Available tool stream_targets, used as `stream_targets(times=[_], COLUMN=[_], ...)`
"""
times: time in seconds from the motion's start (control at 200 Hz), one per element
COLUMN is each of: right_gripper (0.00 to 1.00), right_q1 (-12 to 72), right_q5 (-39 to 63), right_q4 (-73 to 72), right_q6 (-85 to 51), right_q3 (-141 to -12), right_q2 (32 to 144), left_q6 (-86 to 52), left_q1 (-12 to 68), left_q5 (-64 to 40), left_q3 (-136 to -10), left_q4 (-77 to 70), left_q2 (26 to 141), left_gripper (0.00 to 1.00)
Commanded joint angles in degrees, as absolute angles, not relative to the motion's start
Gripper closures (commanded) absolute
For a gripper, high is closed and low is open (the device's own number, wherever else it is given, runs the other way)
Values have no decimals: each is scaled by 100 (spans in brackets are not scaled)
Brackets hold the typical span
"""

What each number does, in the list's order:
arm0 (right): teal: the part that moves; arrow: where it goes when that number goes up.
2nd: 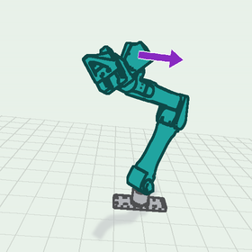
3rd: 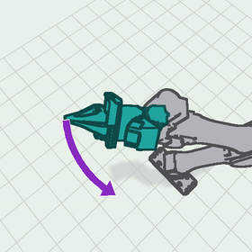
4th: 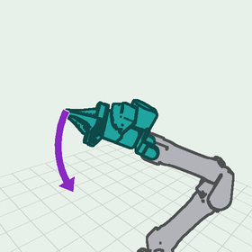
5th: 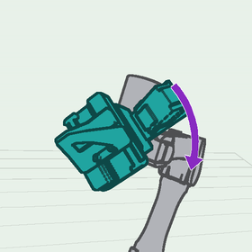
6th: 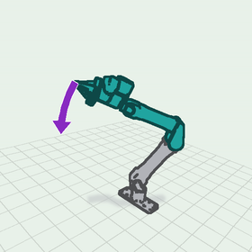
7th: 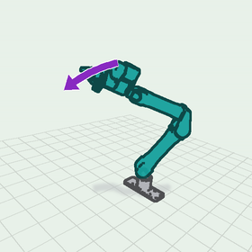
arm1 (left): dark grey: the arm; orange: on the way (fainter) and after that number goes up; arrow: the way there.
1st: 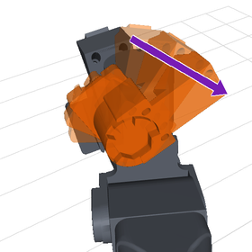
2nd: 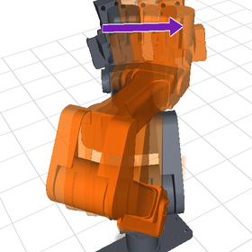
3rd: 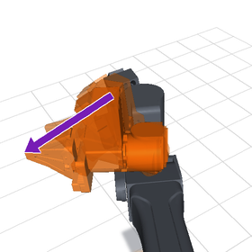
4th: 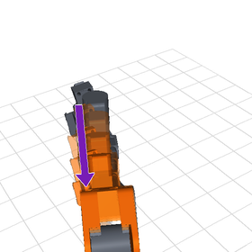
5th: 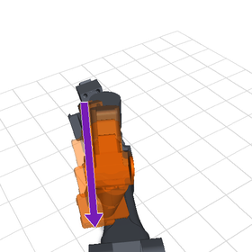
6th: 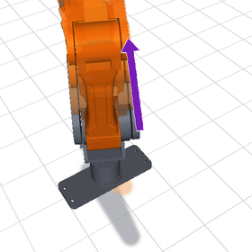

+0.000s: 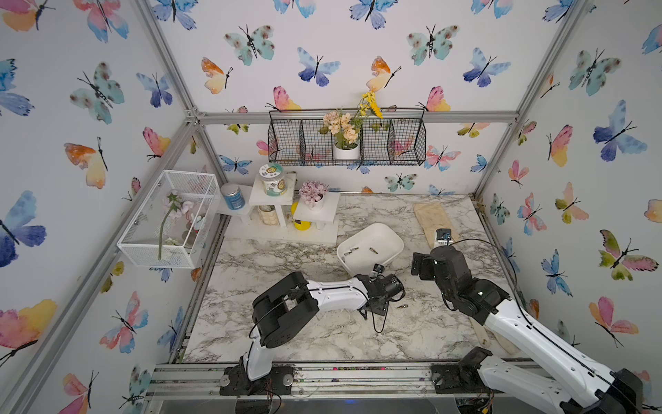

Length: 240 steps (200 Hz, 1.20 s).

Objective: Put the bit on the desktop into the storage box
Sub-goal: Pick up the screwdriver bit from the center of the board.

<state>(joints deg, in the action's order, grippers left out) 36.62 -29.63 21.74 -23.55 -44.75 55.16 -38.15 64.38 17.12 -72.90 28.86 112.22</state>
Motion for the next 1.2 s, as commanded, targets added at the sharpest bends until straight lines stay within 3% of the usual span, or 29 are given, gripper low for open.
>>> stream_targets(times=[0.0,0.481,0.891,1.196], right_gripper=[3,3,3,3], right_q1=[3647,3647,3647,3647], right_q5=[-3064,-3046,-3061,-3078], right_q4=[2210,2206,2250,2250], right_q6=[-2451,-2466,-2457,-2454], right_q3=[-4395,-4368,-4362,-4359], right_q2=[5476,5474,5439,5423], left_q6=[-3850,-3895,-3902,-3954], left_q1=[6460,6465,6461,6462], left_q5=[1915,1958,1687,1593], left_q3=[-7061,-6894,-6883,-6768], left_q4=[3234,3192,3014,2953], left_q2=[11138,10969,11021,10968], left_gripper=[21,21,44,53])
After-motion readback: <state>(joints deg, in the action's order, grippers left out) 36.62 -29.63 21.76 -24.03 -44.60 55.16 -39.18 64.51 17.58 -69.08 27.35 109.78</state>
